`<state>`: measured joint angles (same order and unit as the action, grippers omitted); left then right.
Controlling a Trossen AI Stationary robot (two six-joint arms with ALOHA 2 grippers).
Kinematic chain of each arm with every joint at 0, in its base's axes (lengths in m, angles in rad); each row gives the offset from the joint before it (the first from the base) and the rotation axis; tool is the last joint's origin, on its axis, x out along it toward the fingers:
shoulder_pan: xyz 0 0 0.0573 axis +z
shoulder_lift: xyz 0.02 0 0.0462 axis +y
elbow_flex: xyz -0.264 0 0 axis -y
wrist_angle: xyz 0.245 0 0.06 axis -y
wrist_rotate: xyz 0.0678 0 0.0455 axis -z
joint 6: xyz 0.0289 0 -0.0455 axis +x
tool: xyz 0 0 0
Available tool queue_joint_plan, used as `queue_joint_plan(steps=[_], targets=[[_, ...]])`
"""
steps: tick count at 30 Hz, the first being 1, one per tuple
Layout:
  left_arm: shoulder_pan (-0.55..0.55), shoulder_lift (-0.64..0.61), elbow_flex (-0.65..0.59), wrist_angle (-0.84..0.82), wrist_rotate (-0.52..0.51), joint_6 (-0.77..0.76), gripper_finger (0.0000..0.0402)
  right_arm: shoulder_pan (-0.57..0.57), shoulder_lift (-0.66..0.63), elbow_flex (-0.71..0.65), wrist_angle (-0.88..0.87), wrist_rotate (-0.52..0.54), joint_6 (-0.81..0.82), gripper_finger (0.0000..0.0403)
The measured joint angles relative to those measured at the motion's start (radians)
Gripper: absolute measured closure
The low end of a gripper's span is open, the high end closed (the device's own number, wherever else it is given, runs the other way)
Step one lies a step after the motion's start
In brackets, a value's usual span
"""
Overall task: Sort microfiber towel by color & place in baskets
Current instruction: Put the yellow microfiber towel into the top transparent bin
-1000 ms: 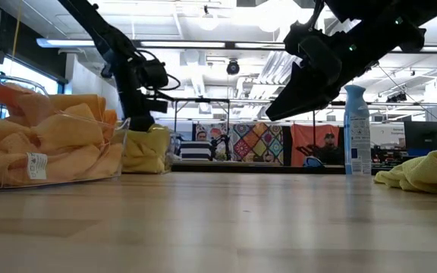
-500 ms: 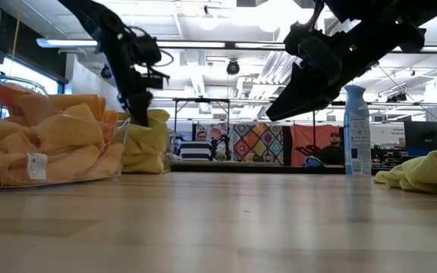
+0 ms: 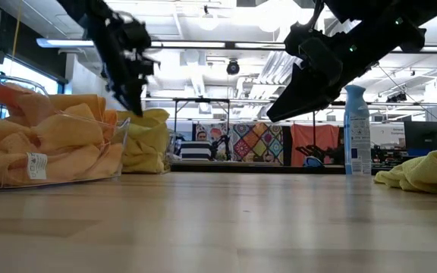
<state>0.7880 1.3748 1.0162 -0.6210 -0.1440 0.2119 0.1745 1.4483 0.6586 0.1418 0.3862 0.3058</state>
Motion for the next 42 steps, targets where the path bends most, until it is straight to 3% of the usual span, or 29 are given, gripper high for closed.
queue_joint_plan(steps=[5, 14, 19, 25, 37, 42], targets=[[0.038, 0.093, -0.084, 0.085, 0.014, -0.01, 0.0272, 0.0, 0.0, 0.0, -0.002, 0.0, 0.007, 0.0269], [0.056, 0.209, -0.089, 0.161, 0.114, -0.028, 0.0373, 0.0, 0.0, 0.0, -0.002, 0.0, 0.004, 0.0269], [0.056, 0.215, -0.089, 0.172, 0.109, -0.053, 0.0397, 0.0, 0.0, 0.0, -0.002, 0.0, 0.008, 0.0269], [0.056, 0.146, -0.082, 0.13, 0.105, -0.072, 0.0378, 0.0, 0.0, 0.0, -0.003, 0.0, 0.008, 0.0269], [0.055, -0.034, 0.021, -0.042, 0.091, -0.133, 0.0275, 0.0, 0.0, 0.0, -0.003, 0.0, 0.0, 0.0269], [0.055, -0.118, 0.034, -0.062, 0.091, -0.153, 0.0265, 0.0, 0.0, 0.0, -0.003, 0.0, -0.001, 0.0269]])
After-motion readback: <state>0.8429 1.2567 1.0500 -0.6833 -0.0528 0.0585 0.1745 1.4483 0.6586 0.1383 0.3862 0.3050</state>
